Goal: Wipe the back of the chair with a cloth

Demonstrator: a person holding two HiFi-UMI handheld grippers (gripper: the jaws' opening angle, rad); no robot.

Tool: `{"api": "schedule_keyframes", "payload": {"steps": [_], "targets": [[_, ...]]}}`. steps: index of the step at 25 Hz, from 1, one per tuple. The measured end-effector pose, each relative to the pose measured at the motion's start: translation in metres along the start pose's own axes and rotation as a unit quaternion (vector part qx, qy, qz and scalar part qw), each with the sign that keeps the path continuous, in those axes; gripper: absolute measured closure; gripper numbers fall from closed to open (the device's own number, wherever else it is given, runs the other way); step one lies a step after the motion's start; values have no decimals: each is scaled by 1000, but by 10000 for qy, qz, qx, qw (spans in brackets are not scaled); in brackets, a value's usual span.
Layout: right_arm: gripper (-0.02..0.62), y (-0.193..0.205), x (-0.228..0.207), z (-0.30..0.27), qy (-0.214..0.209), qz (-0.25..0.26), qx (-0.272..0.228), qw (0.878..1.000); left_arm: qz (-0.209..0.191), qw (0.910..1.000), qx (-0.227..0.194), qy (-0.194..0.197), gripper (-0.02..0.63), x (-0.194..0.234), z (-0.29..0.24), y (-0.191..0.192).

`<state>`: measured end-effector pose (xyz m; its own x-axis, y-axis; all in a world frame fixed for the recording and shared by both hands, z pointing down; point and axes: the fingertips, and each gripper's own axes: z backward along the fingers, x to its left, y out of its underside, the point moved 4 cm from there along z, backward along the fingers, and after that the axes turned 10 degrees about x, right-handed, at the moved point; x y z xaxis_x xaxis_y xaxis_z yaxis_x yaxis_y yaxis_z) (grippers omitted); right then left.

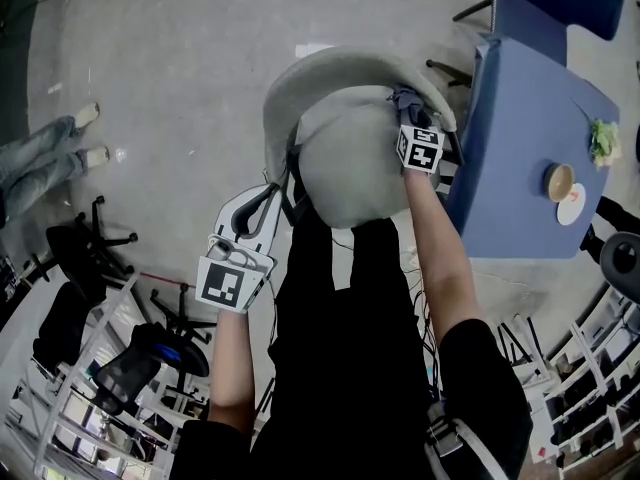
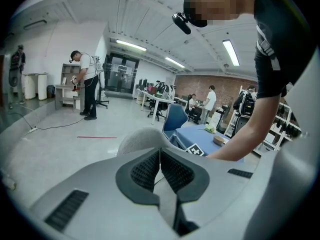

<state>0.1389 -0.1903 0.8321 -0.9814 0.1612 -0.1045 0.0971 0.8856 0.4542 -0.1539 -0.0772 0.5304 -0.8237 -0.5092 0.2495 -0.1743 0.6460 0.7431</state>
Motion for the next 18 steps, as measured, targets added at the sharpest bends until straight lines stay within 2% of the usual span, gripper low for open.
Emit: {"api": "schedule_keyframes", "payload": {"steps": [3, 9, 18], "targets": [[517, 4, -5, 5, 15, -152, -2, 9999, -168, 9998, 133, 65, 578, -2, 1, 1], [517, 18, -12, 27, 36, -253, 78, 9996, -186, 9998, 14, 80, 578, -7, 10, -8], [517, 17, -3, 85, -76, 300, -2, 9995, -248, 9993, -162, 231, 578, -24, 24, -30]]}}
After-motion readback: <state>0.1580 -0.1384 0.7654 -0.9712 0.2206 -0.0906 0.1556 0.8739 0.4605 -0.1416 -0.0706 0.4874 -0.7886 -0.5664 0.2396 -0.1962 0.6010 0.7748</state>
